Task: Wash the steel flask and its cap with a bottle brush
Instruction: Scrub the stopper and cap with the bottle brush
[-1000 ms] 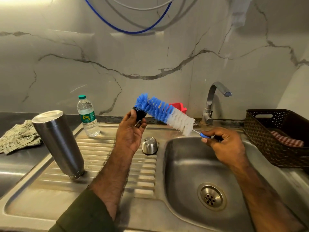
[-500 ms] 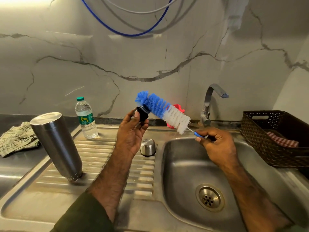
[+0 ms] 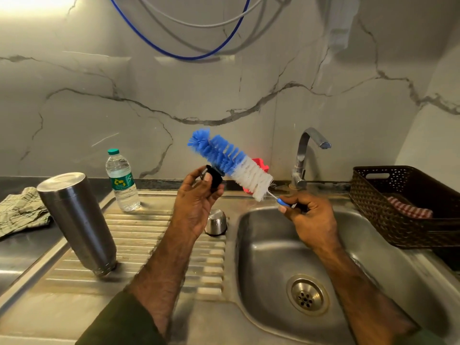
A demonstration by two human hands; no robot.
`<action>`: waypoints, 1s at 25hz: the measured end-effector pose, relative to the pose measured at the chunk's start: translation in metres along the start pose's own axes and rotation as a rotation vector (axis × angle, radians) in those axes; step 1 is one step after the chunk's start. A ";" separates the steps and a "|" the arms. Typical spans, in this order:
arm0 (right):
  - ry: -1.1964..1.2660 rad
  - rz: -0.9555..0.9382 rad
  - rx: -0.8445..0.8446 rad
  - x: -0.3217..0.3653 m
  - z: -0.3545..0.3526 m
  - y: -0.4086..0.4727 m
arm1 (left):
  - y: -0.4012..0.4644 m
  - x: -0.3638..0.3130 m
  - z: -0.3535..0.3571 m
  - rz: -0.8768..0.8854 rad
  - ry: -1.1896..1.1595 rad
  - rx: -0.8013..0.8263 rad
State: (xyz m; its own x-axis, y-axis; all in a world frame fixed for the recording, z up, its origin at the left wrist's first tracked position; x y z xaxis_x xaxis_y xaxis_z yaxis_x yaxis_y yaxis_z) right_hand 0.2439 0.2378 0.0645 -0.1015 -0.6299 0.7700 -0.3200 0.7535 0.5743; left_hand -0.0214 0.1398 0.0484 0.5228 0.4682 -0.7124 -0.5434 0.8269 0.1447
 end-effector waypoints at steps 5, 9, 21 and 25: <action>0.053 -0.017 -0.067 0.006 0.007 0.006 | -0.007 0.021 0.021 -0.038 0.082 0.139; -0.009 0.028 -0.025 -0.005 0.005 0.004 | 0.003 0.000 -0.001 0.020 0.002 0.076; 0.005 0.091 0.018 -0.005 0.009 -0.001 | 0.002 0.007 0.003 0.051 0.085 0.091; -0.026 0.027 -0.076 0.005 0.014 0.006 | -0.006 0.019 0.017 0.074 0.258 0.103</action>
State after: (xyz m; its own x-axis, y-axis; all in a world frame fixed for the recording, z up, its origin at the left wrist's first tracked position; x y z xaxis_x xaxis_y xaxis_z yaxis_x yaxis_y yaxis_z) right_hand 0.2286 0.2366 0.0675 -0.1334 -0.6130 0.7787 -0.2445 0.7818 0.5735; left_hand 0.0034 0.1489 0.0452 0.2929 0.4449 -0.8463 -0.4977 0.8267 0.2623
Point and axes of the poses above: each hand's wrist, its own y-axis towards the middle knuckle, its own z-axis out of the palm, x = y × z, the point moved 10 cm from there along y, towards the middle knuckle, and after that the axes turned 4 degrees about -z, right-handed, at the moved point
